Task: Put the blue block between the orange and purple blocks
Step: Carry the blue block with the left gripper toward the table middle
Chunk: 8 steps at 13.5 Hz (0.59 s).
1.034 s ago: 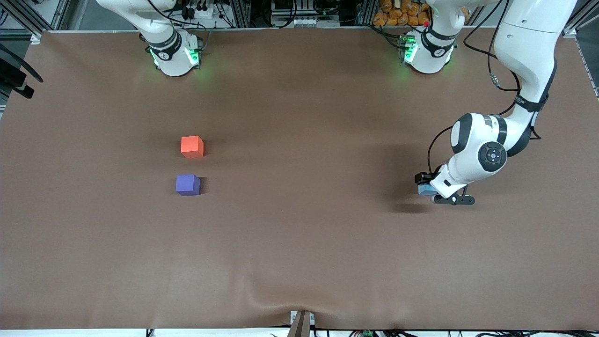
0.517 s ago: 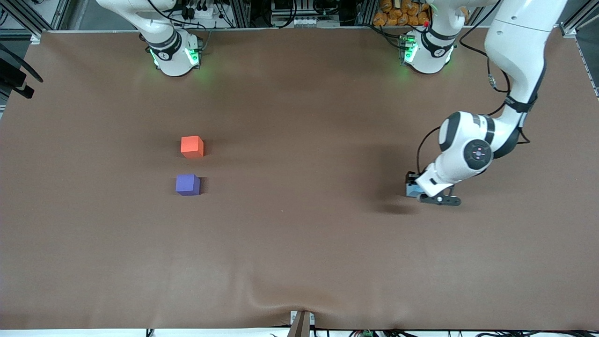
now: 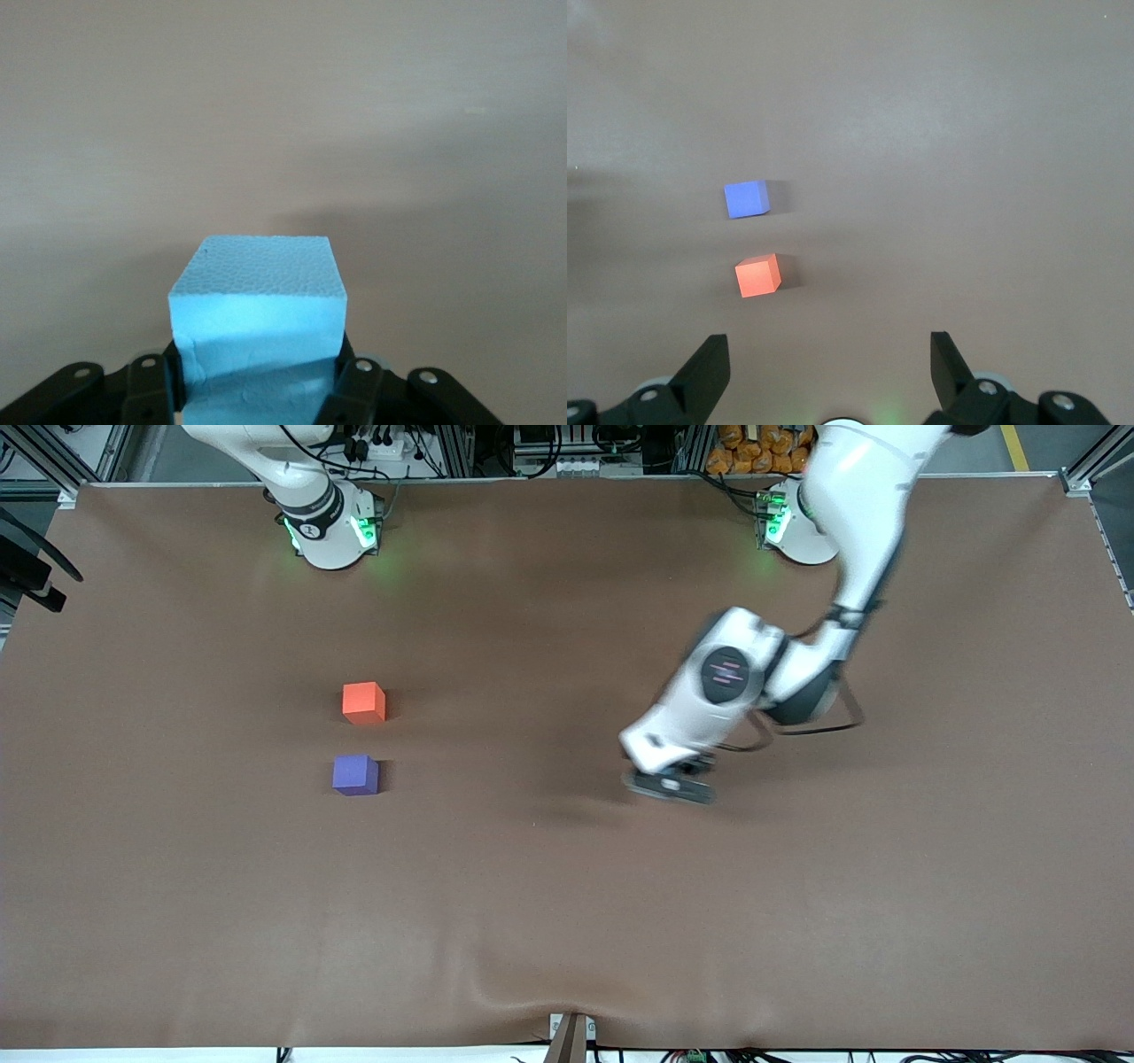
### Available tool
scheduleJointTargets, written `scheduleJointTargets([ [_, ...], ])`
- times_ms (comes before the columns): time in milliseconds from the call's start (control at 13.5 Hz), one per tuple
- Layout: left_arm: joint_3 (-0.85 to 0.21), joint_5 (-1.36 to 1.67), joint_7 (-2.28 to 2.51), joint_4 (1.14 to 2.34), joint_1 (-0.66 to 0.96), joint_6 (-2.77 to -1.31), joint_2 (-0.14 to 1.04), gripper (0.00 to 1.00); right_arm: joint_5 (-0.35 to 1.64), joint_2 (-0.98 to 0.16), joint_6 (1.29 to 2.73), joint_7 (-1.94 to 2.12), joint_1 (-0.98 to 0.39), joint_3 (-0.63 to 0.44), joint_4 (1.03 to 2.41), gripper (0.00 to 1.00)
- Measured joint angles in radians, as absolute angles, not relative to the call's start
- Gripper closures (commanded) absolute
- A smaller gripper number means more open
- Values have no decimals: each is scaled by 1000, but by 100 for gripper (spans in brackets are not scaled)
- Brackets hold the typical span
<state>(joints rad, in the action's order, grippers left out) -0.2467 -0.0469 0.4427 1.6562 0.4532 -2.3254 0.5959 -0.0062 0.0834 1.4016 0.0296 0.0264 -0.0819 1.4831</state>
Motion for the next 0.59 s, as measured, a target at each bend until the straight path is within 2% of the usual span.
scheduleJointTargets([
  [222, -243, -28, 614, 1490, 612, -2324, 732, 100, -6, 83, 1402, 30, 26, -81, 1483, 0],
  [517, -229, -7, 747, 1300, 745, -2324, 892, 100, -6, 82, 1402, 30, 26, -79, 1483, 0],
  [591, -227, -7, 775, 1272, 767, -2324, 919, 69, -6, 80, 1402, 30, 26, -79, 1483, 0],
])
